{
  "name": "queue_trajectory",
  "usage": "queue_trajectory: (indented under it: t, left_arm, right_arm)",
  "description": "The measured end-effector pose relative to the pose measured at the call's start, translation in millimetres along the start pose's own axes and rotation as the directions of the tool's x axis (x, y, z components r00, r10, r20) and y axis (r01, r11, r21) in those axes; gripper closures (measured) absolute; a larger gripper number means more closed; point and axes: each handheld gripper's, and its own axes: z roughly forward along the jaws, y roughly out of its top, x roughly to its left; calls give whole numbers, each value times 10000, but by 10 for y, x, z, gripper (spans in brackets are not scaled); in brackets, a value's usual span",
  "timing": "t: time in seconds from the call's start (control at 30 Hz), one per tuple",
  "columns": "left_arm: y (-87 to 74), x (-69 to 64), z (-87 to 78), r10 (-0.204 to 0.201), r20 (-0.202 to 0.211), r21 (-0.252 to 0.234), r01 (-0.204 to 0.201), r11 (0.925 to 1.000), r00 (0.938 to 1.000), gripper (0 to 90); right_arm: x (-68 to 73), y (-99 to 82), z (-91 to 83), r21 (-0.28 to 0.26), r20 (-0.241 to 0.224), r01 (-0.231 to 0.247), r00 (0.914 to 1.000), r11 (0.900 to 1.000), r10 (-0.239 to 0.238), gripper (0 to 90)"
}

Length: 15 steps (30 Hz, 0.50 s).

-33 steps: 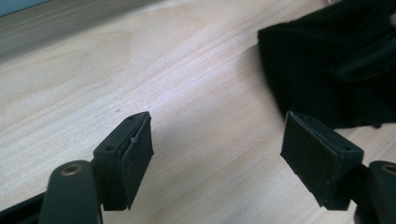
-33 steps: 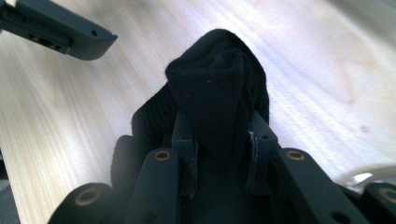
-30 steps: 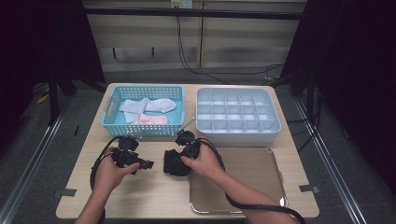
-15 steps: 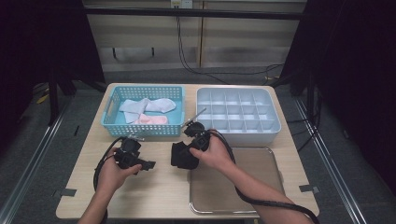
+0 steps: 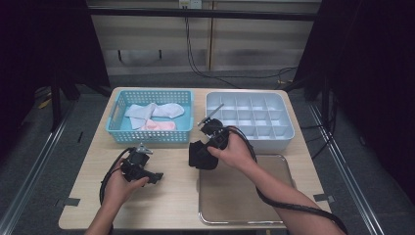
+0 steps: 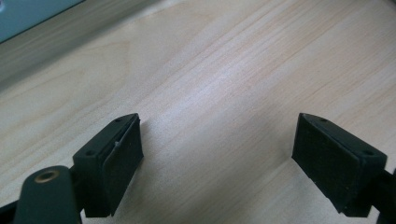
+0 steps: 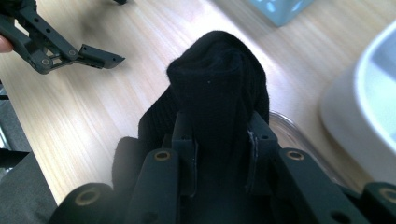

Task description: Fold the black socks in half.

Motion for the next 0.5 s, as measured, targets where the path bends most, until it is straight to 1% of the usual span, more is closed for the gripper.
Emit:
queue_trajectory:
  t: [0.03, 0.1, 0.13, 0.17, 0.2, 0.23, 0.27, 0.3, 0.33, 0.37, 0.4, 0.43, 0.5]
  left_arm:
    - [0, 0, 0, 0, 0, 0, 0, 10000, 10000, 151]
    - [-13, -26, 13, 298, -209, -34, -298, 9995, 9993, 145]
    - [-25, -58, 36, 449, -236, -84, -452, 9989, 9987, 103]
    - [-25, -58, 36, 449, -236, -84, -452, 9989, 9987, 73]
    - [-32, -71, 47, 444, -245, -134, -447, 9989, 9987, 73]
    - [-40, -78, 54, 470, -231, -178, -474, 9987, 9986, 49]
    - [-53, -84, 59, 450, -332, -252, -459, 9986, 9984, 28]
    - [-53, -84, 59, 450, -332, -252, -459, 9986, 9984, 20]
    - [-58, -79, 67, 454, -280, -352, -463, 9983, 9986, 20]
    - [-66, -82, 77, 354, -264, -449, -365, 9983, 9990, 9]
    - [-73, -80, 80, 381, -285, -501, -395, 9980, 9989, 0]
    - [-73, -80, 80, 381, -285, -501, -395, 9980, 9989, 0]
    - [-85, -82, 82, 370, -294, -622, -388, 9973, 9989, 0]
  right_arm:
    - [0, 0, 0, 0, 0, 0, 10000, 10000, 0, 705]
    - [-16, 11, -52, 48, 37, 5, 10000, 10000, -5, 705]
    - [-32, 18, -101, 64, 138, 7, 9999, 10000, -8, 705]
    - [-32, 18, -101, 64, 138, 7, 9999, 10000, -8, 705]
    - [-40, 22, -130, 79, 166, 4, 9999, 10000, -5, 705]
    - [-51, 26, -158, 82, 231, 10, 9997, 10000, -12, 705]
    - [-77, 33, -217, 7, 270, -41, 9996, 10000, 40, 705]
    - [-77, 33, -217, 7, 270, -41, 9996, 10000, 40, 705]
    - [-92, 37, -242, -12, 326, -30, 9995, 10000, 30, 705]
    - [-105, 40, -273, -84, 301, -115, 9995, 9999, 118, 704]
    - [-132, 51, -327, -141, 367, -136, 9992, 9998, 141, 704]
    - [-132, 51, -327, -141, 367, -136, 9992, 9998, 141, 704]
    - [-172, 71, -392, -191, 540, -173, 9984, 9997, 183, 704]
